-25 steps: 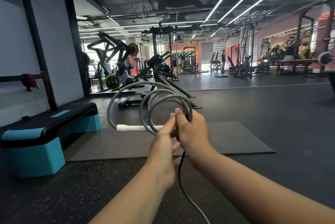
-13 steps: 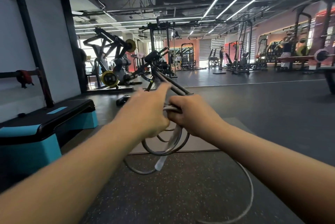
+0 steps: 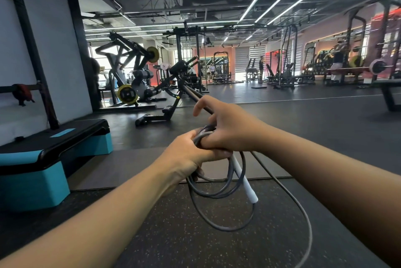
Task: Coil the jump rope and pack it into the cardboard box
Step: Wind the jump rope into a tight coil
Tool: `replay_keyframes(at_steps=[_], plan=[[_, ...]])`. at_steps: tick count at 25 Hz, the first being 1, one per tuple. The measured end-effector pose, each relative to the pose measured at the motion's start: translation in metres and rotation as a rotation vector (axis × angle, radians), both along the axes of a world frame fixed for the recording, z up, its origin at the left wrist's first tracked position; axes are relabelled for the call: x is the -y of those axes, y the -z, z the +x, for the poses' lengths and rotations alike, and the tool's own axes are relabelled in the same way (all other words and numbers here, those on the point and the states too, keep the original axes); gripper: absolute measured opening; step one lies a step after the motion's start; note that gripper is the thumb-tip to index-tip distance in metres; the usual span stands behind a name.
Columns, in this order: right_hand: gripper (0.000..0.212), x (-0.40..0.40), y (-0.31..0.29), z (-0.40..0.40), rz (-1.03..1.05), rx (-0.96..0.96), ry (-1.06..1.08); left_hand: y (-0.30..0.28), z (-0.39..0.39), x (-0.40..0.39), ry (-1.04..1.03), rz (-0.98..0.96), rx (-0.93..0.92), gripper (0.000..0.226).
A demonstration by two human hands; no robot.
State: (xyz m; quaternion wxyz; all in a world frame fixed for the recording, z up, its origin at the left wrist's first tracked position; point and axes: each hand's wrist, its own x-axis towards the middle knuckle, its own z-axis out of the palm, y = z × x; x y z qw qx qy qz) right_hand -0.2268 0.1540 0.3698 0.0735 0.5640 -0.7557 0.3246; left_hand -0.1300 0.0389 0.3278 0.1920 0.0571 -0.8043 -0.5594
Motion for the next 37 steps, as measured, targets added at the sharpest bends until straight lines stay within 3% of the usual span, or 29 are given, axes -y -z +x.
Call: replay_keyframes(at_steps=[4, 7, 10, 13, 15, 17, 20, 23, 25, 29, 31, 33, 37], plan=[[0.055, 0.002, -0.011, 0.001, -0.013, 0.232, -0.049, 0.004, -0.005, 0.0, -0.062, 0.216, -0.056, 0.03], [0.039, 0.007, -0.014, 0.006, -0.022, 0.444, -0.149, 0.009, -0.003, 0.0, -0.101, 0.353, -0.068, 0.022], [0.022, 0.008, -0.009, 0.006, -0.056, 0.398, -0.158, 0.009, 0.008, 0.011, -0.085, 0.224, -0.042, 0.023], [0.021, -0.004, -0.006, -0.007, 0.022, 0.398, -0.137, 0.002, 0.022, 0.021, -0.035, 0.11, 0.032, 0.011], [0.033, -0.015, -0.002, -0.02, 0.118, 0.419, -0.119, 0.0, 0.025, 0.028, -0.025, 0.125, 0.021, 0.013], [0.051, -0.028, 0.005, -0.035, 0.169, 0.387, -0.038, -0.005, 0.024, 0.041, -0.122, 0.222, -0.066, 0.035], [0.049, -0.042, 0.017, -0.05, 0.037, 0.408, 0.01, -0.018, 0.026, 0.063, -0.275, 0.4, -0.253, 0.033], [0.041, -0.04, 0.025, -0.051, -0.084, 0.49, -0.066, -0.024, 0.021, 0.061, -0.285, 0.599, -0.376, 0.019], [0.036, -0.03, 0.033, -0.048, -0.143, 0.591, -0.118, -0.023, 0.012, 0.055, -0.267, 0.764, -0.432, 0.026], [0.021, -0.015, 0.061, -0.037, -0.284, 1.08, -0.295, -0.024, -0.012, 0.039, -0.435, 1.022, -0.53, 0.062], [0.041, -0.005, 0.075, -0.02, -0.32, 1.287, -0.487, -0.022, -0.022, 0.022, -0.508, 1.108, -0.559, 0.052], [0.061, 0.011, 0.075, 0.005, -0.435, 1.308, -0.556, -0.015, -0.03, 0.001, -0.532, 1.173, -0.541, 0.043], [0.015, 0.036, 0.058, 0.03, -0.658, 1.141, -0.28, 0.005, -0.033, -0.026, -0.534, 1.137, -0.458, 0.04]])
